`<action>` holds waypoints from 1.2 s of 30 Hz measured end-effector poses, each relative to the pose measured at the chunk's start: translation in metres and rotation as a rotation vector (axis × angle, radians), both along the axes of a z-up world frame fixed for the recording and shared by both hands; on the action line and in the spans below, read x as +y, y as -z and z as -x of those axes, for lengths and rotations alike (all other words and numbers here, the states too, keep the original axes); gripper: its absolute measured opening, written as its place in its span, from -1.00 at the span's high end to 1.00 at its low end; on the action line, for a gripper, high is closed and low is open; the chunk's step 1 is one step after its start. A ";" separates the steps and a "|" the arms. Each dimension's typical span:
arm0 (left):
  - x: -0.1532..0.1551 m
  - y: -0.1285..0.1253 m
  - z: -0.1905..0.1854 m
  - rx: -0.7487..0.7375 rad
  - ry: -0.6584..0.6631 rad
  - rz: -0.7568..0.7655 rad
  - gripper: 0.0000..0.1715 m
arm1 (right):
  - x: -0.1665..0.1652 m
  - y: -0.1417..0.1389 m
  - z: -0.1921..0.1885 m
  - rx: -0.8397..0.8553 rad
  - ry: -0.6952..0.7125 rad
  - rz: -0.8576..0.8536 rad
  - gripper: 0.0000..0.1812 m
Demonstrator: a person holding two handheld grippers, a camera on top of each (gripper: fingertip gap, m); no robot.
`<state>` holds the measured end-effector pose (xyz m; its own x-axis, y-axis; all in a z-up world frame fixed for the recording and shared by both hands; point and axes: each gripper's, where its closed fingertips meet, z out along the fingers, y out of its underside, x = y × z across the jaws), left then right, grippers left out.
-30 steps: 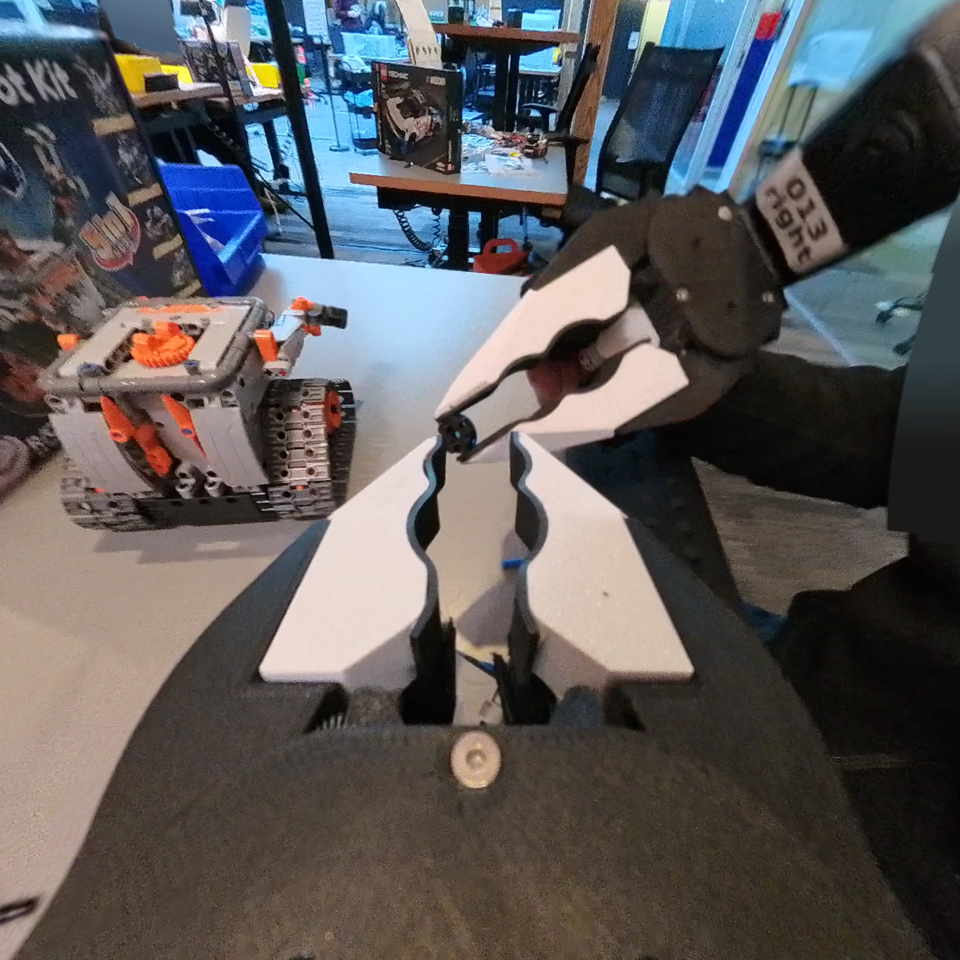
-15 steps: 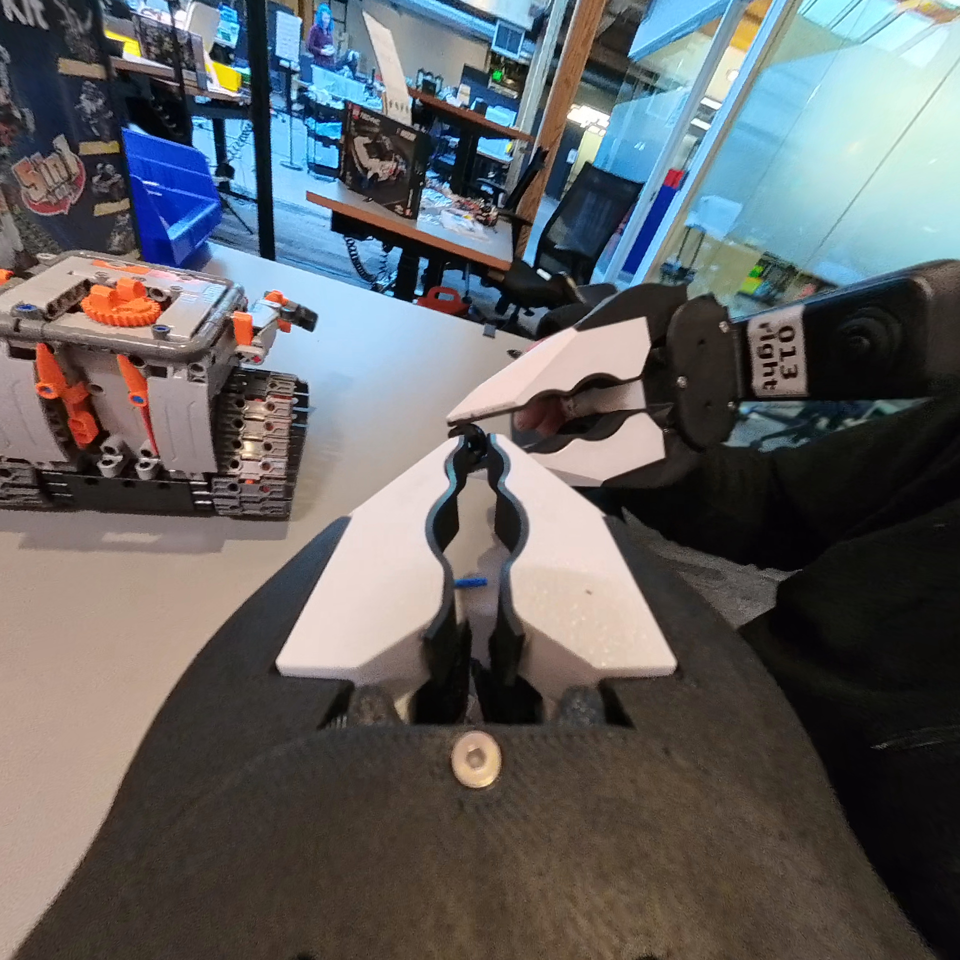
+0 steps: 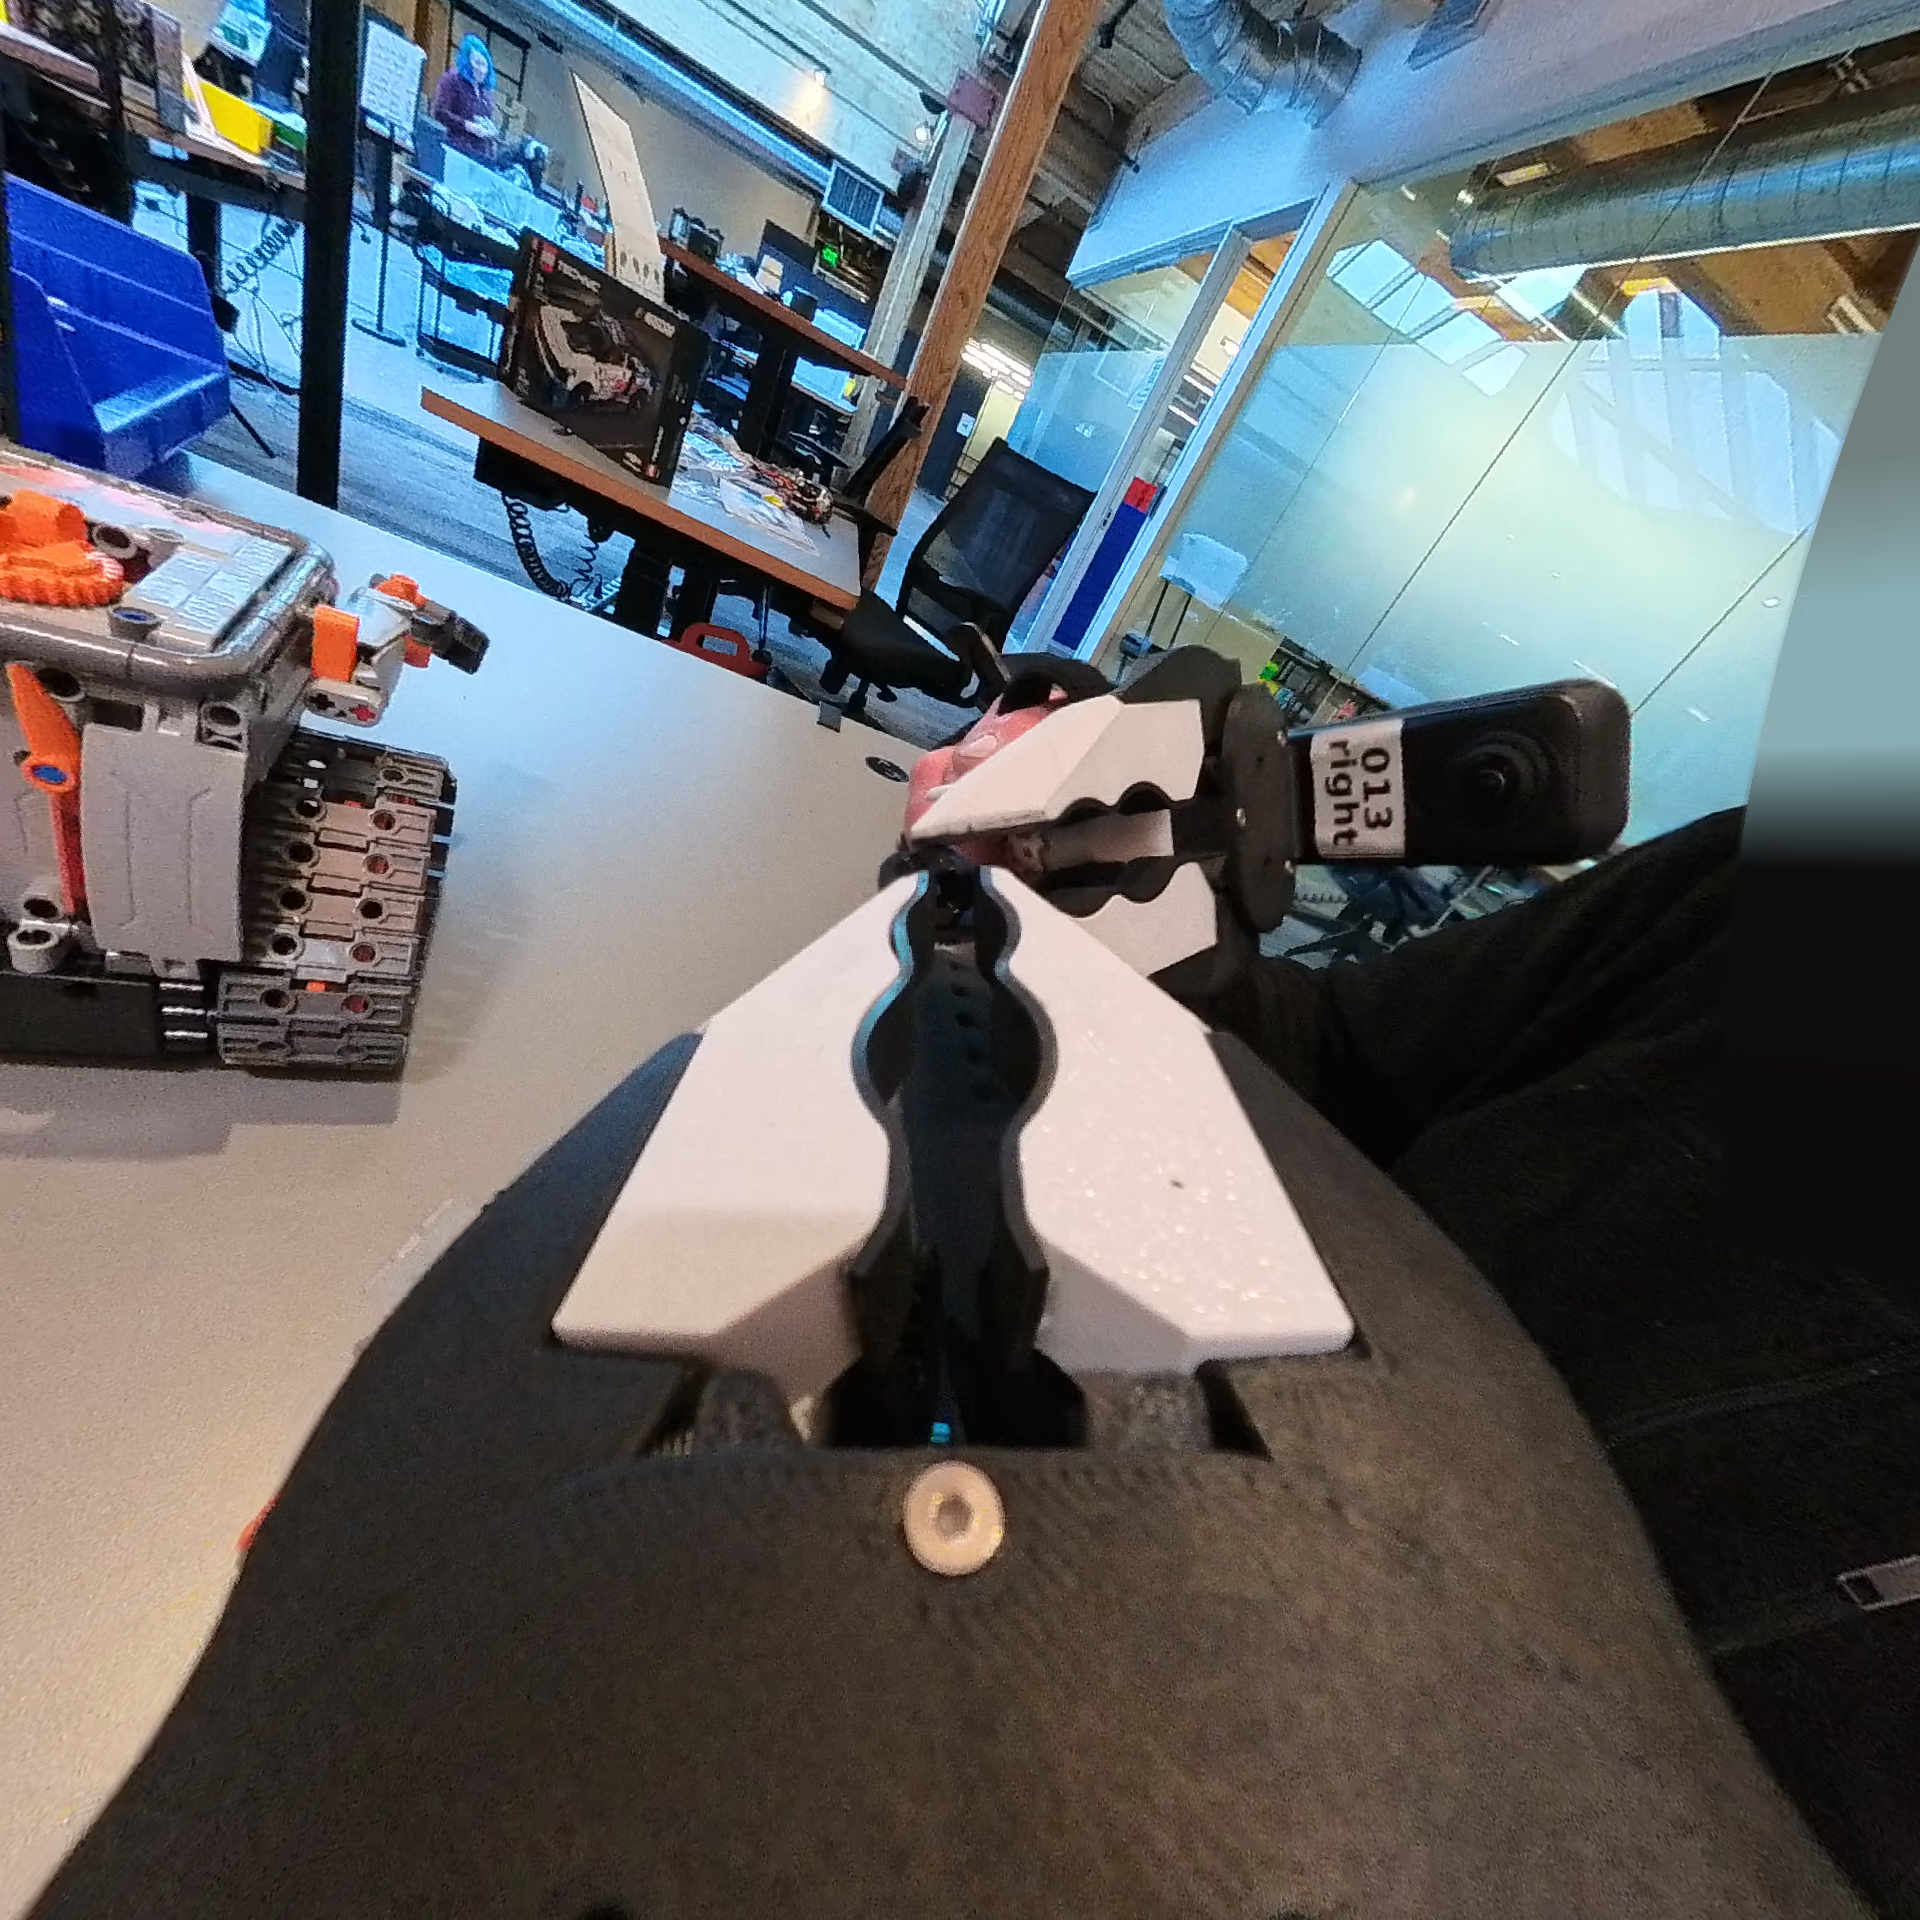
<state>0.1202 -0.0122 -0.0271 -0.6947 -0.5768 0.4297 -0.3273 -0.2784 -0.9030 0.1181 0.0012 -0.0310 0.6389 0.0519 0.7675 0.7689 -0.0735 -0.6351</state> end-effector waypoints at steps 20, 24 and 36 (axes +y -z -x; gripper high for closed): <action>-0.013 0.017 0.004 0.058 0.101 -0.076 0.94 | -0.014 0.018 0.005 0.021 -0.183 0.186 0.86; -0.011 0.020 0.002 0.059 0.086 -0.098 0.94 | -0.013 0.020 0.002 0.051 -0.171 0.189 0.85; 0.058 0.092 -0.015 0.168 -0.124 -0.926 0.40 | 0.012 0.087 -0.023 0.504 -0.207 0.484 0.86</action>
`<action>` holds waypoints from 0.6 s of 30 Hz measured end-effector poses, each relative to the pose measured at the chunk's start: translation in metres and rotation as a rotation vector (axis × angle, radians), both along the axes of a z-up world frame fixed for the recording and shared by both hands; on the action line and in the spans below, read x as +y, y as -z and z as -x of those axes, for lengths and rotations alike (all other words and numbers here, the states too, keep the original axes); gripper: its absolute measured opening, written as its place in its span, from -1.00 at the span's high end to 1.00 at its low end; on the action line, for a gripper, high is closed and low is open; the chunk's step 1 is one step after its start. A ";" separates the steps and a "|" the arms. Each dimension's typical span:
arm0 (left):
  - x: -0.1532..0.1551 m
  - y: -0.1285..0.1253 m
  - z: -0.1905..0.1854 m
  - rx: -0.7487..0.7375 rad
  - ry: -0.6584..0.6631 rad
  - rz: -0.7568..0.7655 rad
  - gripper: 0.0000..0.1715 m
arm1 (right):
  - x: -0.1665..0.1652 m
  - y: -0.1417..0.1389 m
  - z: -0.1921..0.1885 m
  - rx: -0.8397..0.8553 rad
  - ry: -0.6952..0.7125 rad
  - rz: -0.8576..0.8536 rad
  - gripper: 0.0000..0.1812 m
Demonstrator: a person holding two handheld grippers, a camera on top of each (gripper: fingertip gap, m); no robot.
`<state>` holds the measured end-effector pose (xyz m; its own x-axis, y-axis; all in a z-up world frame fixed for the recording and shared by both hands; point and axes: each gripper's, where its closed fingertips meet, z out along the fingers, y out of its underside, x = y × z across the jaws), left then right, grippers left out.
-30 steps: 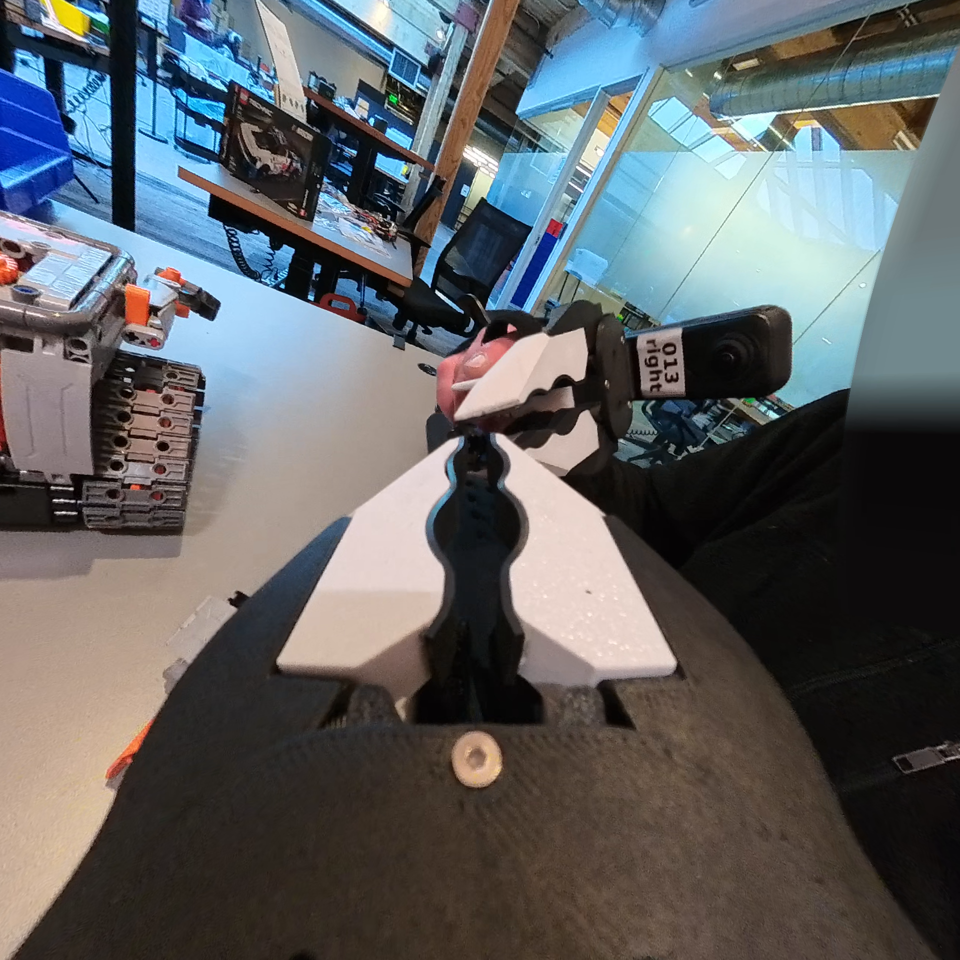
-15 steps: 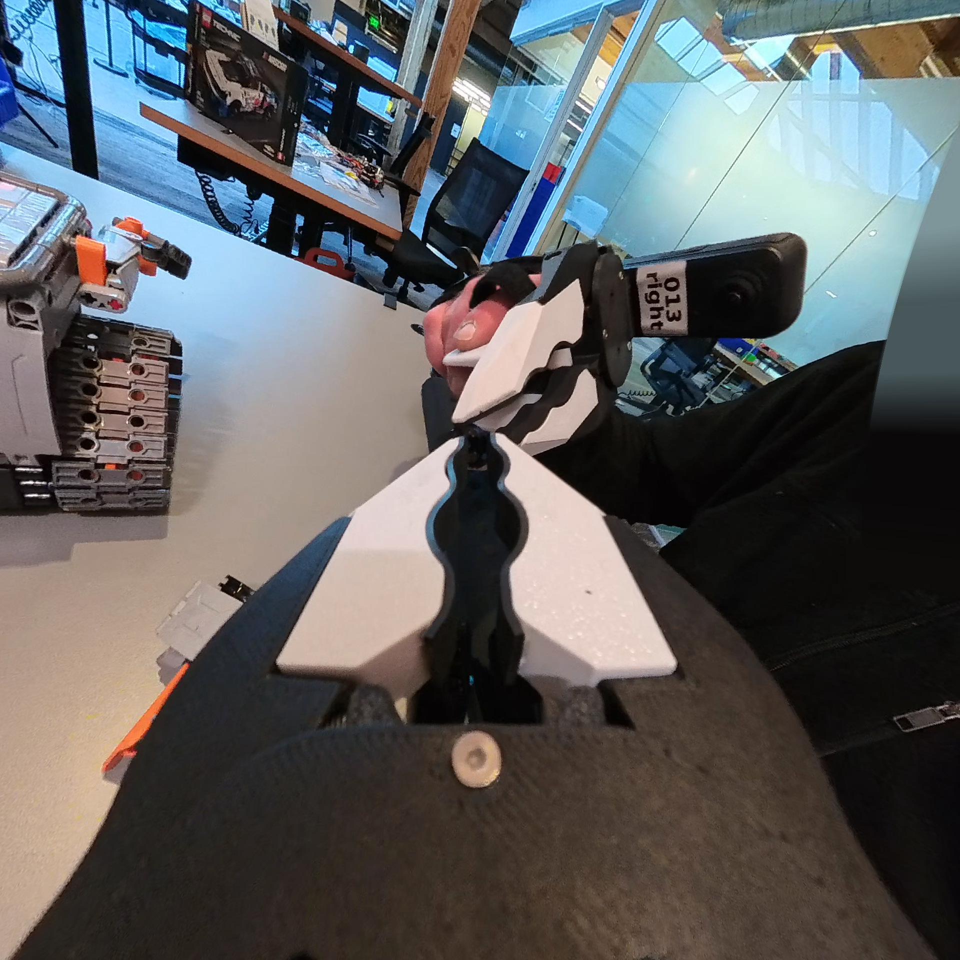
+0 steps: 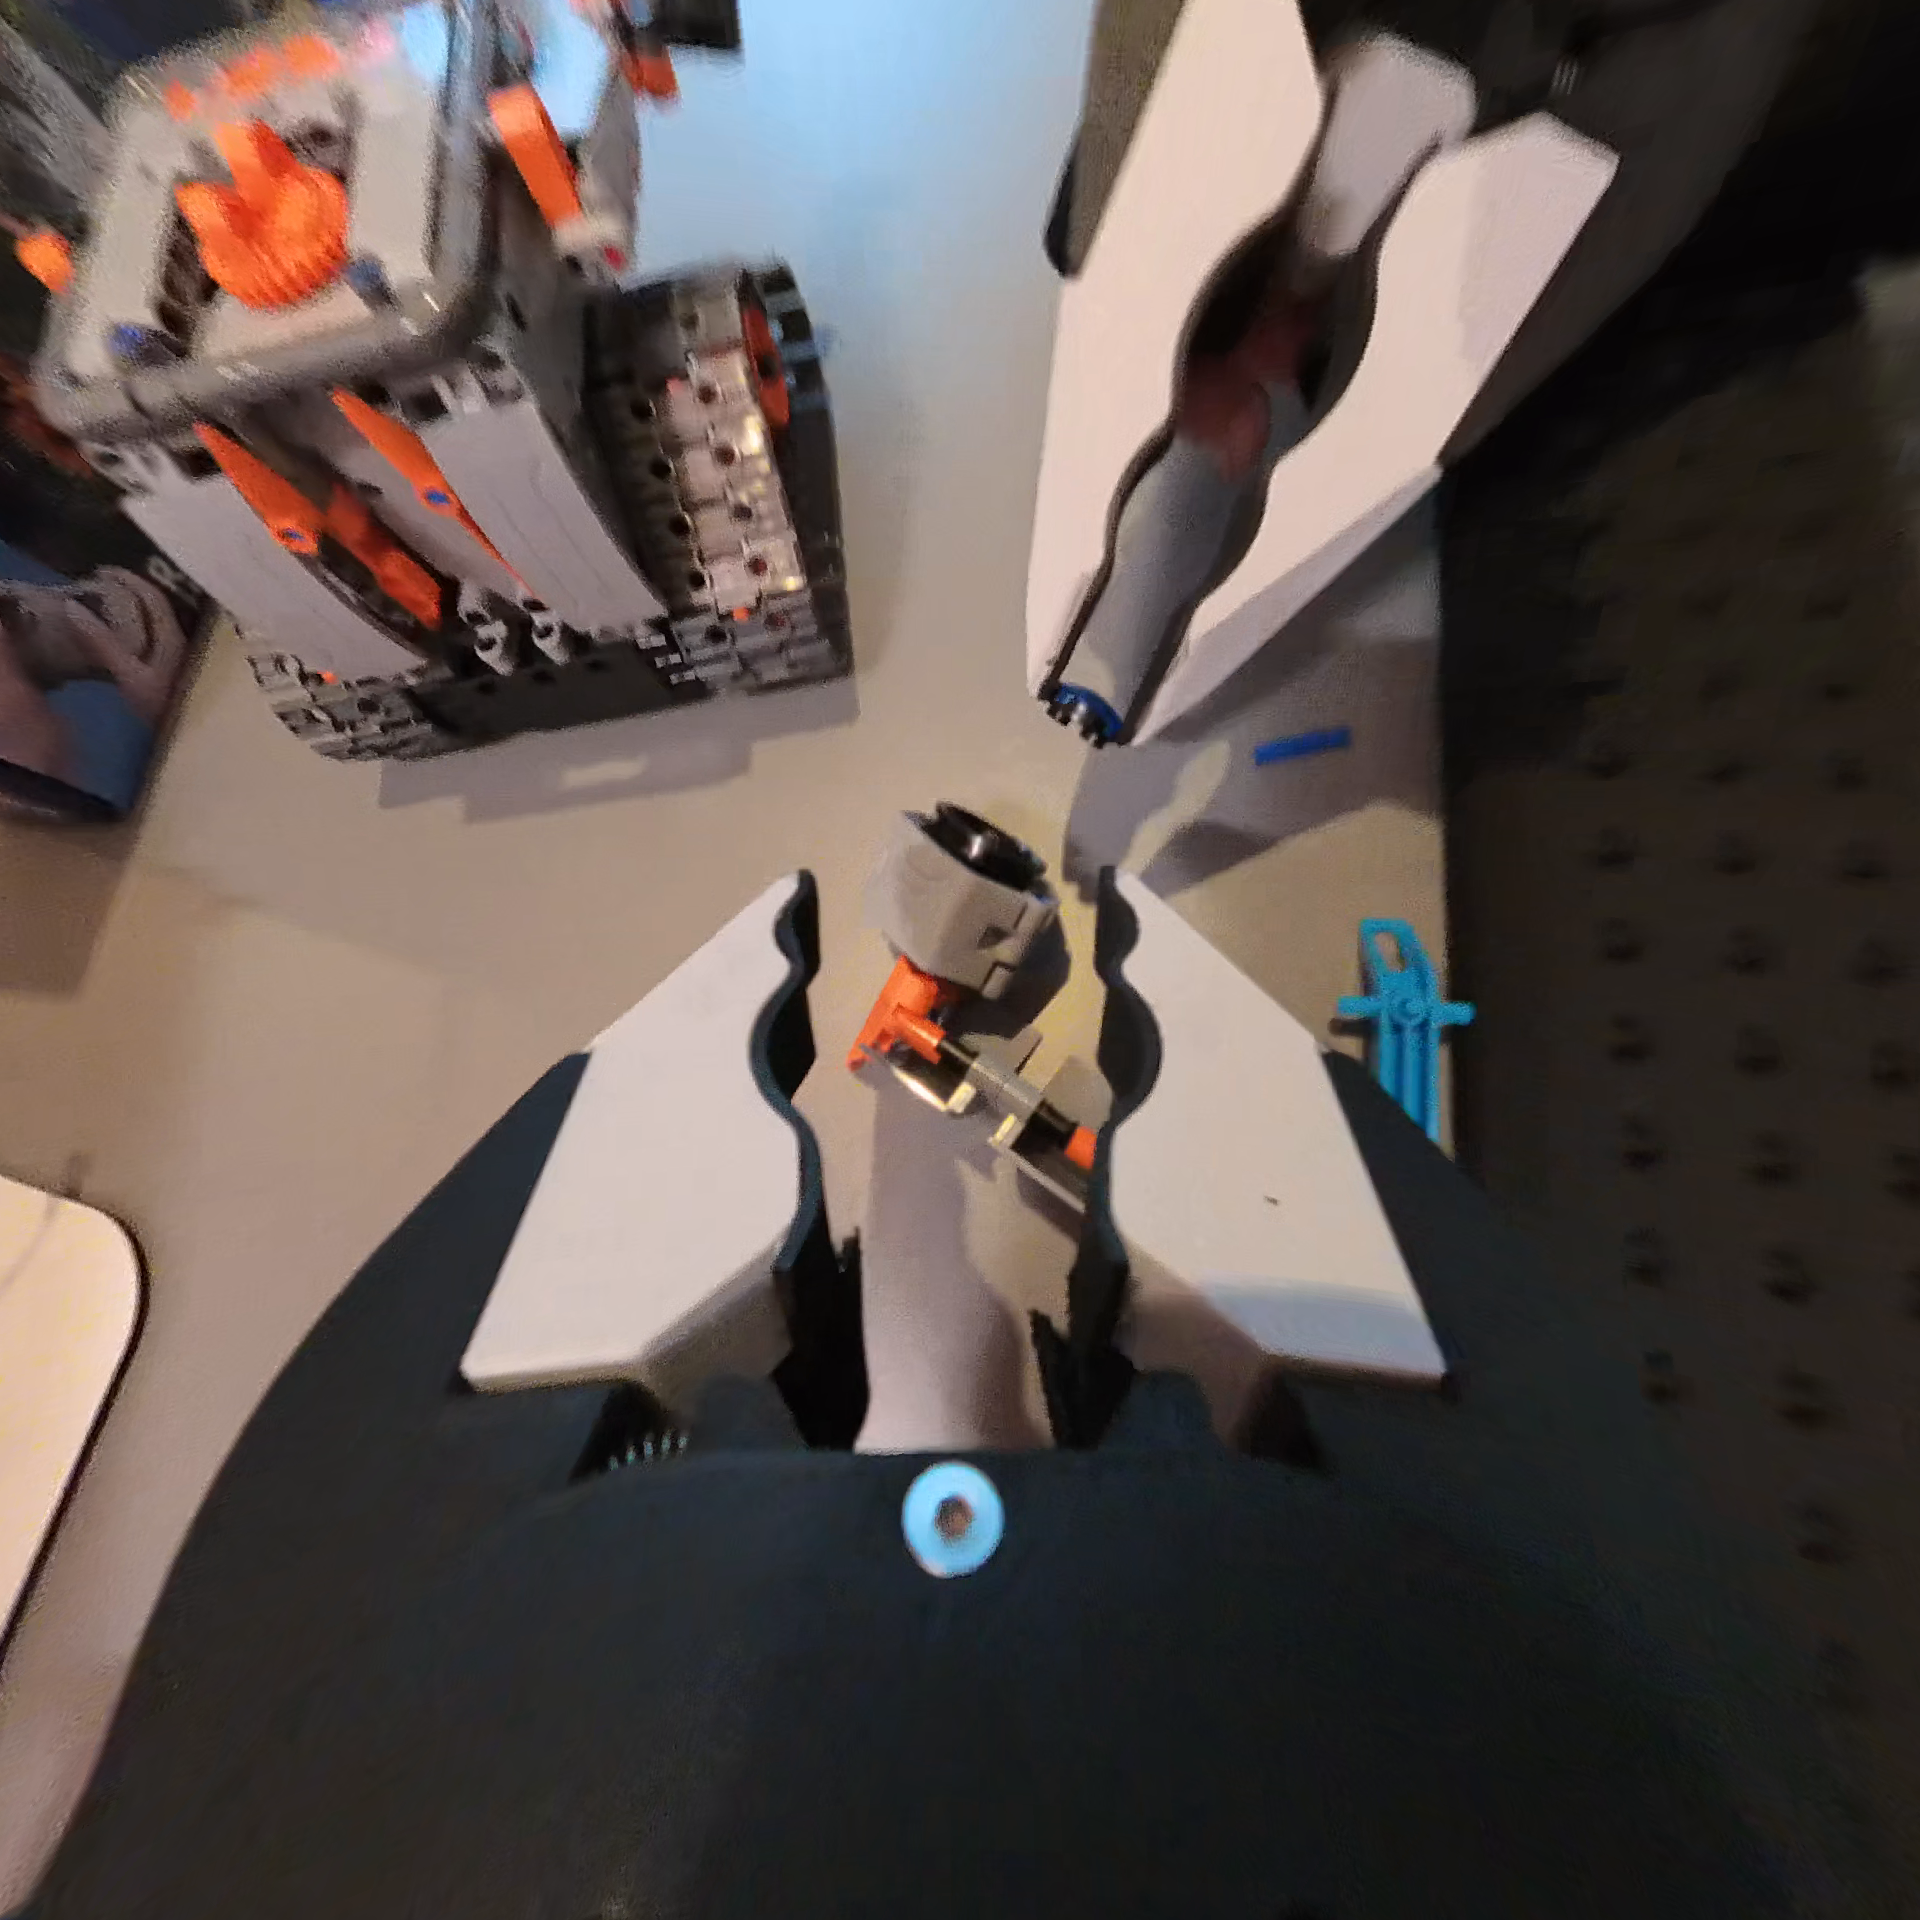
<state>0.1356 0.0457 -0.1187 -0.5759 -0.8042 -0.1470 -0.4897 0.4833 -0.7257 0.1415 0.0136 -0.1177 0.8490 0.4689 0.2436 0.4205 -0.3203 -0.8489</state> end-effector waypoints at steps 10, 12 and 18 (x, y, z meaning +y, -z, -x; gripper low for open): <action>0.000 0.047 -0.007 0.186 0.094 -0.196 0.30 | 0.007 0.018 -0.004 0.088 0.026 0.076 0.86; -0.004 0.051 -0.007 0.217 0.129 -0.198 0.37 | 0.006 0.020 -0.006 0.108 0.031 0.088 0.86; -0.014 0.050 -0.010 0.213 0.174 -0.138 0.51 | 0.006 0.021 -0.006 0.119 0.027 0.092 0.86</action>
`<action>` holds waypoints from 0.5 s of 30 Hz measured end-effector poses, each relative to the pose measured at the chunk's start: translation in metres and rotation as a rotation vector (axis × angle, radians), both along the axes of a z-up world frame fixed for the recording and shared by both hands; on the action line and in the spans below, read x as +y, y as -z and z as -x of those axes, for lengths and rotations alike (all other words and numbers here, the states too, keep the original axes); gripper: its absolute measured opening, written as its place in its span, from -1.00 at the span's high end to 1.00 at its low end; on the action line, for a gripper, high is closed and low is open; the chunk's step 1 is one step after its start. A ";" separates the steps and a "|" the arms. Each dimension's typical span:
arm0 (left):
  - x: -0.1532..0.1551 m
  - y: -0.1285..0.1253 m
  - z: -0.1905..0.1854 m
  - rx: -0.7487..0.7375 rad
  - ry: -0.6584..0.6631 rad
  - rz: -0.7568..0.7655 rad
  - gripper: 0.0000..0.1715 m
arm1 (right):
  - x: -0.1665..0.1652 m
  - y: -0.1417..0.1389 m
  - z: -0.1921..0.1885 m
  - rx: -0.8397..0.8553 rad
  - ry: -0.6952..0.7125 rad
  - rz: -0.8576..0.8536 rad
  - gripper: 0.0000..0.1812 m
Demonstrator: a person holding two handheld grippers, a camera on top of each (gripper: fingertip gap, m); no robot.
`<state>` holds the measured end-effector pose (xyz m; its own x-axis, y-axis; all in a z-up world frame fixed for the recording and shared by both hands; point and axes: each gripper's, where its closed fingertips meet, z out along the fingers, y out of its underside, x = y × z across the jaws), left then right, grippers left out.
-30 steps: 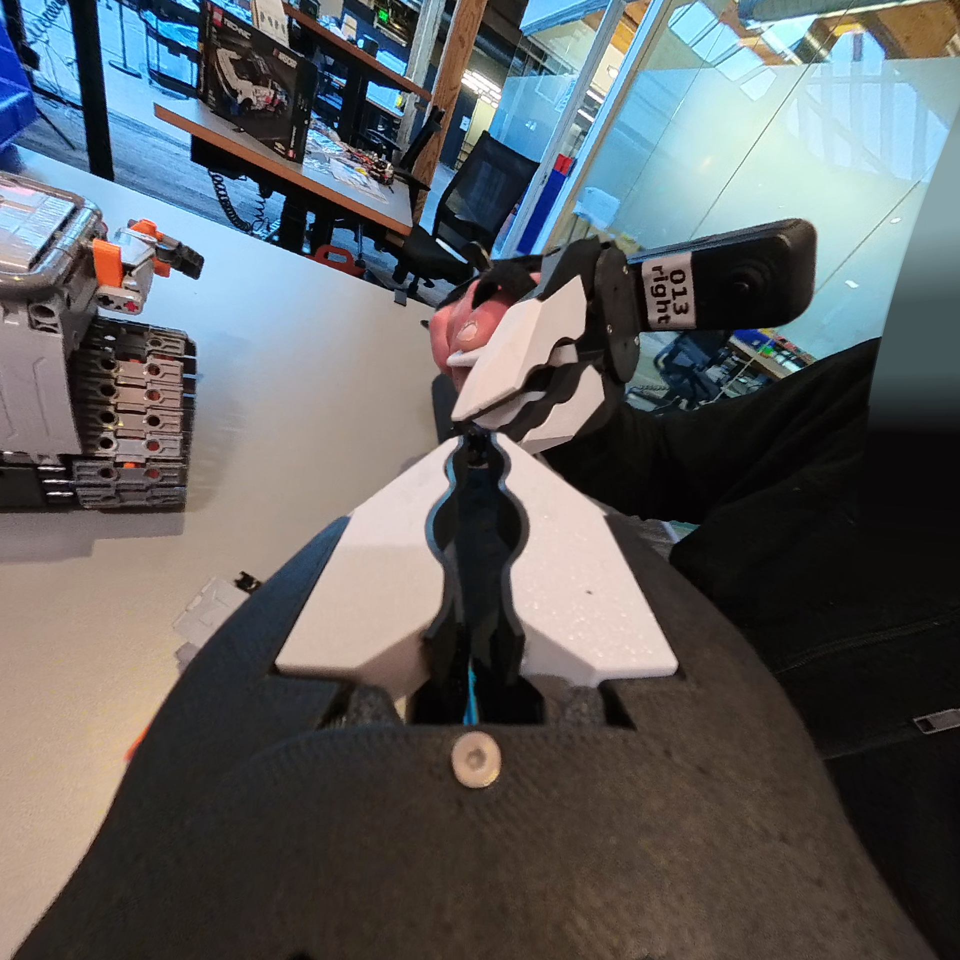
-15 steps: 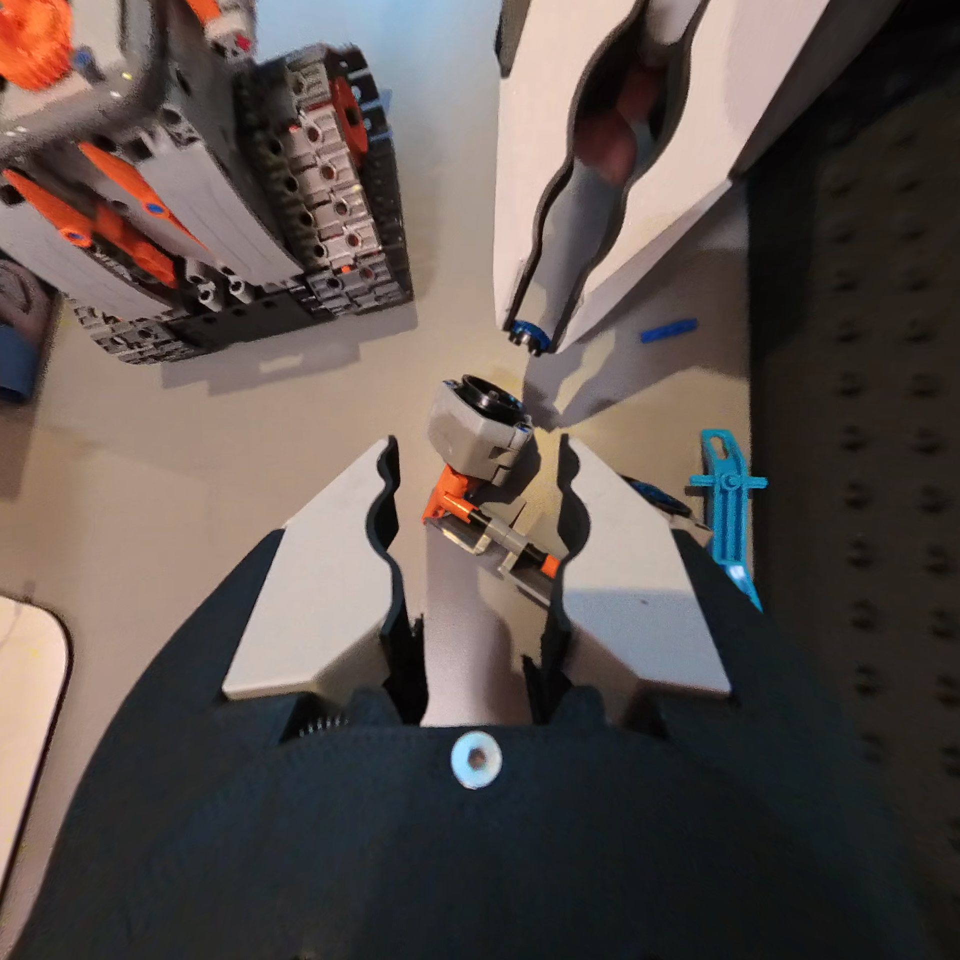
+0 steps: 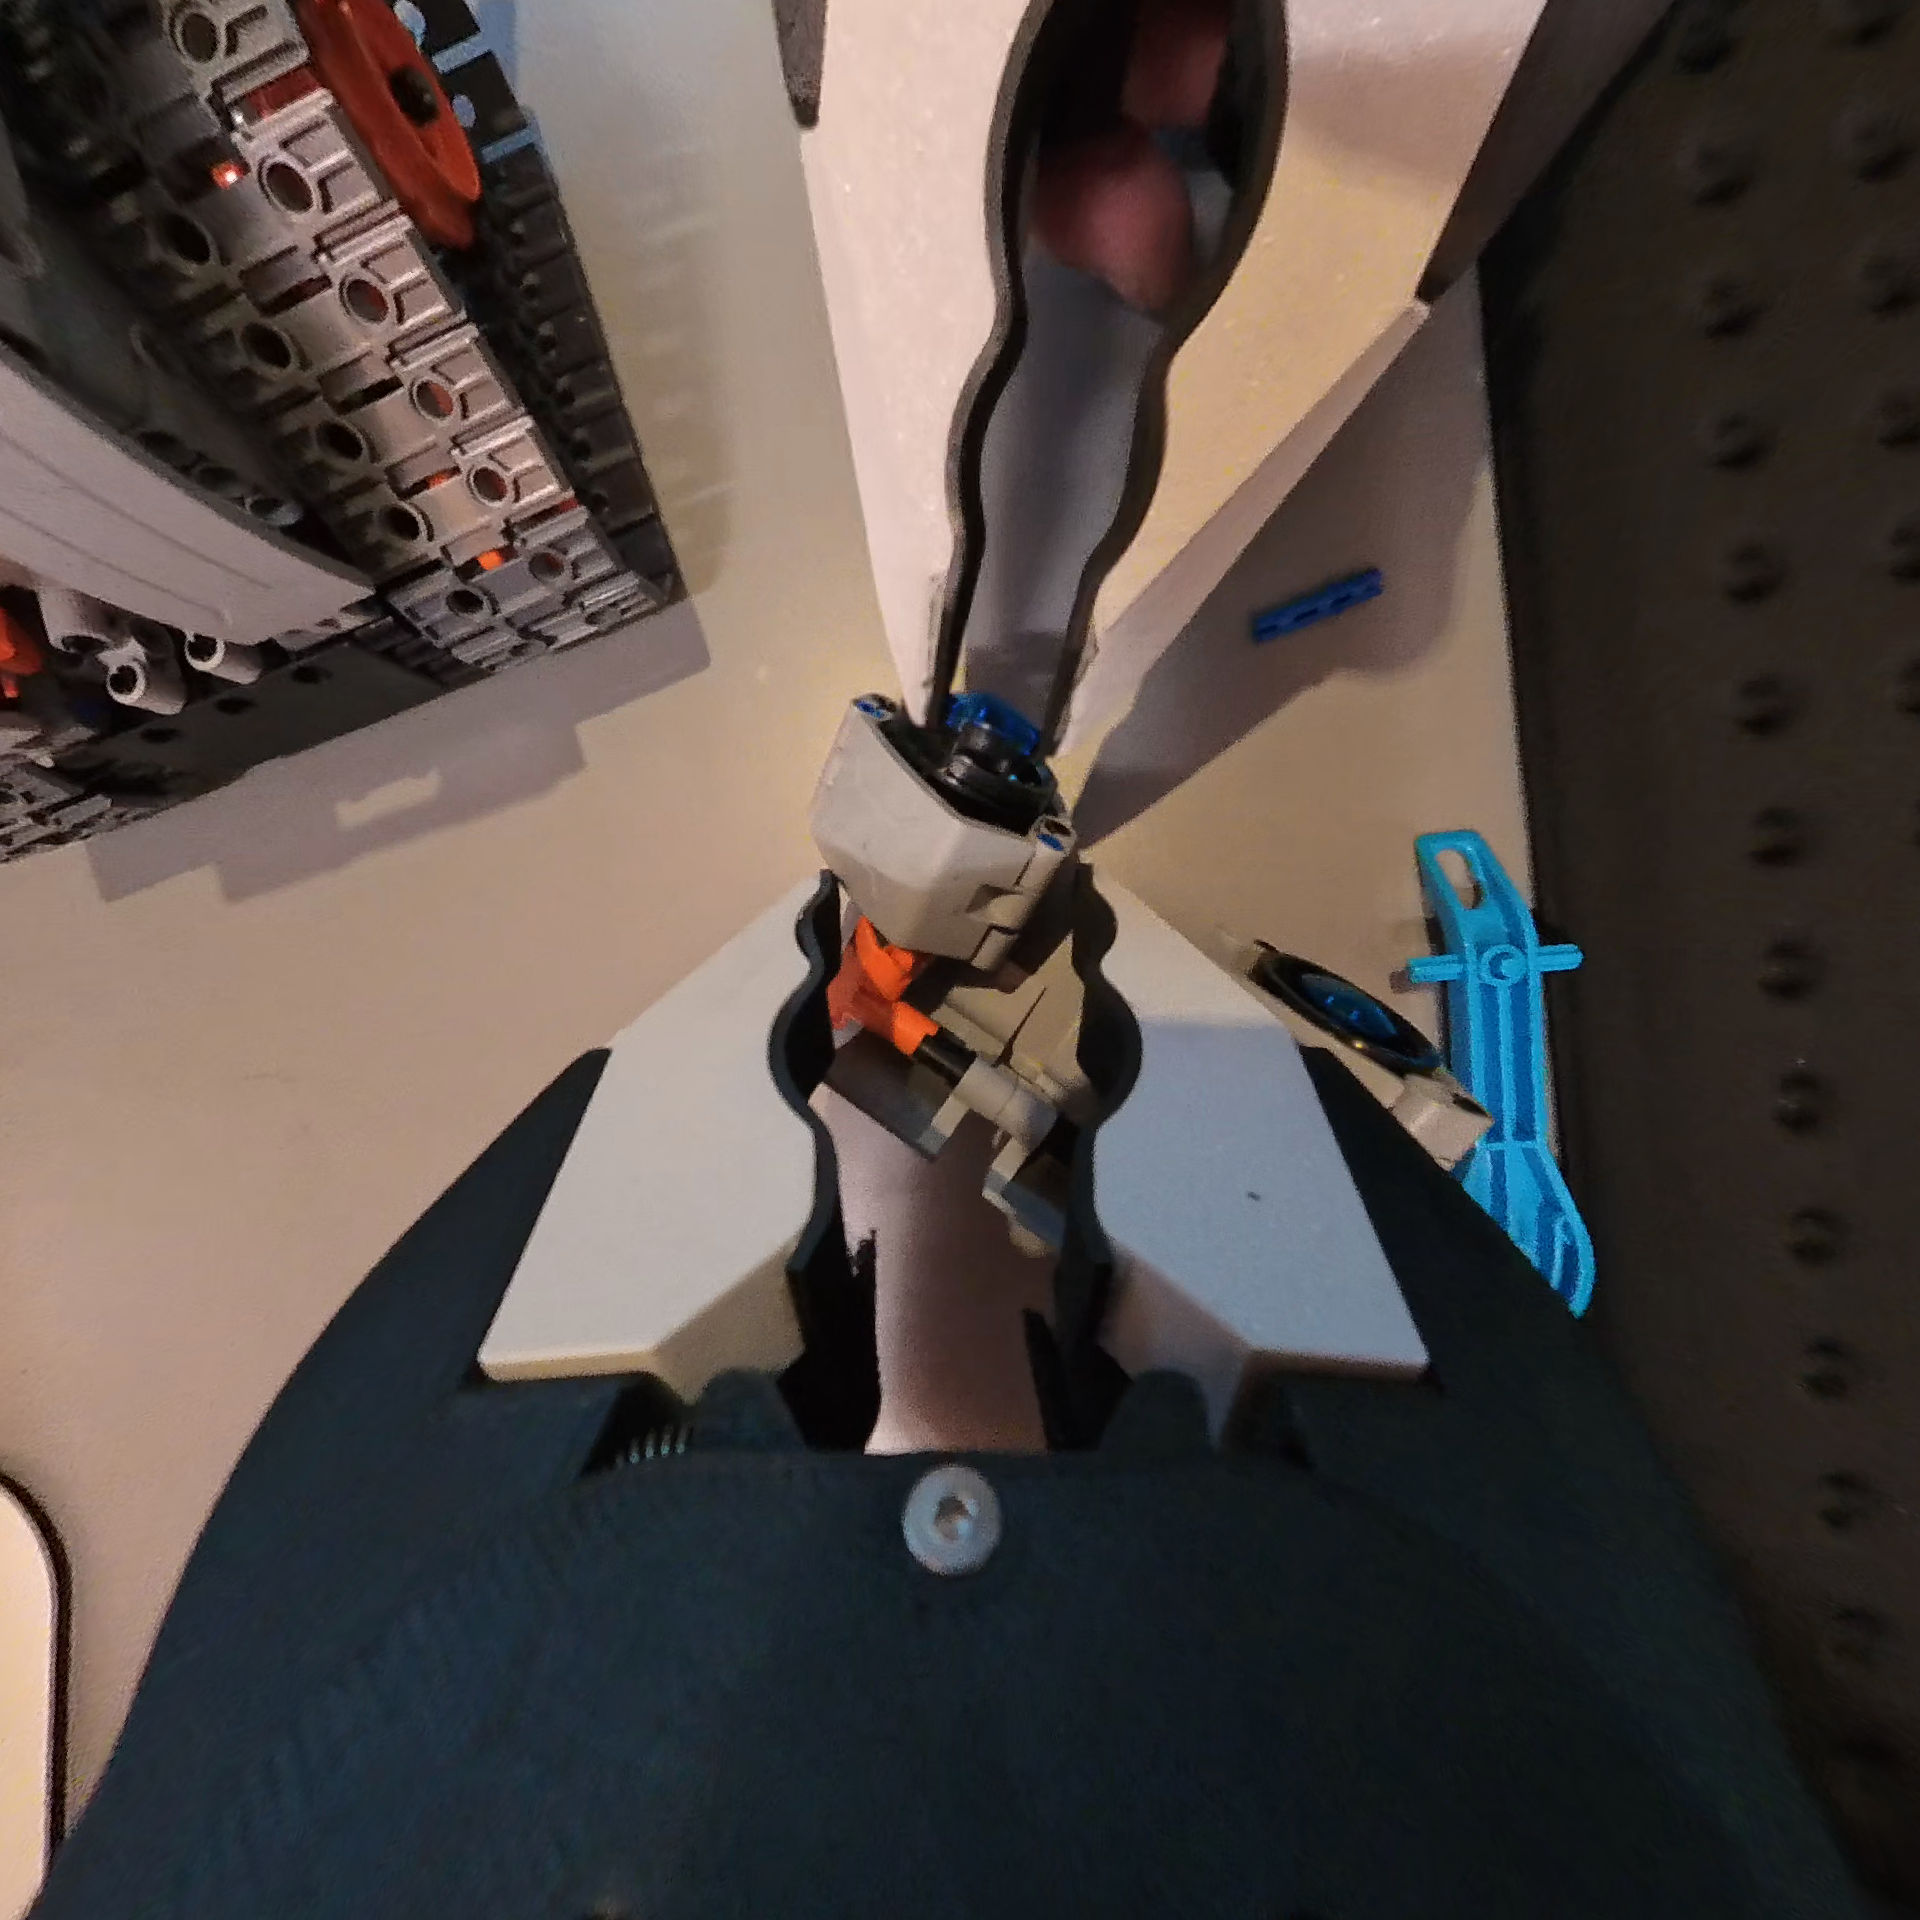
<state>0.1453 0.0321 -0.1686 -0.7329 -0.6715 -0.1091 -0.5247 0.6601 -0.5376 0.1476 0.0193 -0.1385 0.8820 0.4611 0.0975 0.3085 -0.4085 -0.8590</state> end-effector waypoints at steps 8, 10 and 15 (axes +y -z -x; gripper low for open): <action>-0.003 -0.003 -0.006 -0.045 0.017 -0.013 0.48 | 0.000 -0.001 -0.003 0.023 0.006 -0.002 0.86; -0.003 -0.003 -0.008 -0.055 0.005 -0.003 0.53 | 0.000 -0.002 -0.003 0.029 0.006 -0.006 0.86; -0.007 -0.007 -0.009 -0.070 -0.009 0.076 0.56 | -0.002 -0.007 -0.009 0.037 0.022 -0.027 0.86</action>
